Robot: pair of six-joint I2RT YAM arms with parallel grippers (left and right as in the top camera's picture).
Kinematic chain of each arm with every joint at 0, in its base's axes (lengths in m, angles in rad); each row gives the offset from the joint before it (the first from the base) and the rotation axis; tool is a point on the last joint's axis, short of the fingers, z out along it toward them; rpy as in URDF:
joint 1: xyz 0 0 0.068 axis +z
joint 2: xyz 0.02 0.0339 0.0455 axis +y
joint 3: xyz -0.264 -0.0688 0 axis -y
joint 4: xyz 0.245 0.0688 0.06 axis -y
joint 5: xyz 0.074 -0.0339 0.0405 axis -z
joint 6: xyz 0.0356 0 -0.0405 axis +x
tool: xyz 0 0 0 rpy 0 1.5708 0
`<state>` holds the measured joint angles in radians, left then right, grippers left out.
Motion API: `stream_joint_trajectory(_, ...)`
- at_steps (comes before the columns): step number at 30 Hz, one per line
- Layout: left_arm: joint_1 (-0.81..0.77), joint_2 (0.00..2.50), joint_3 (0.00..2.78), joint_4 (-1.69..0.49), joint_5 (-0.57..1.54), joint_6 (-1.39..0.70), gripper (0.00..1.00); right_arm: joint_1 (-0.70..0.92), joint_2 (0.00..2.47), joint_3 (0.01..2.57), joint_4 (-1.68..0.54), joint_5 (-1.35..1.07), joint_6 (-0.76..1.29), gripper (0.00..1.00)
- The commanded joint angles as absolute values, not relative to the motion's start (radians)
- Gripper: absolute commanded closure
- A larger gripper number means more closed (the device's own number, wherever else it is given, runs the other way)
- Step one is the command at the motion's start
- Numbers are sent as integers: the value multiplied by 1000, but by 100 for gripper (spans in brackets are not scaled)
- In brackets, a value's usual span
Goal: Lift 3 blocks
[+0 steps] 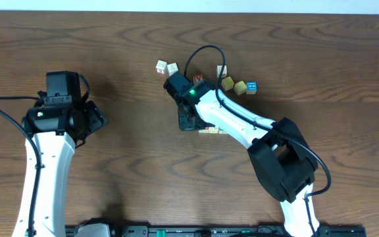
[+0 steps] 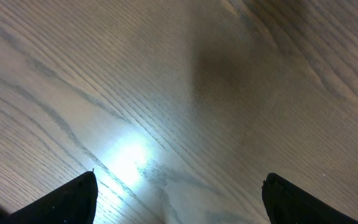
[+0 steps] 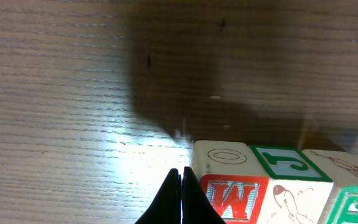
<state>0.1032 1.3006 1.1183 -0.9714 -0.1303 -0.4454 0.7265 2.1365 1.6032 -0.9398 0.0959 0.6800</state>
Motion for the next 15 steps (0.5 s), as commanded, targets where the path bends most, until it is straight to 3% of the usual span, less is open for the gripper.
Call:
stream_joint_trajectory(1, 107, 1304, 1122, -976, -140, -451, 15, 725, 2148, 1596, -947, 124, 703, 98)
stream_joint_trajectory(15, 107, 1304, 1122, -976, -139, -451, 15, 725, 2148, 1596, -950, 124, 702, 99)
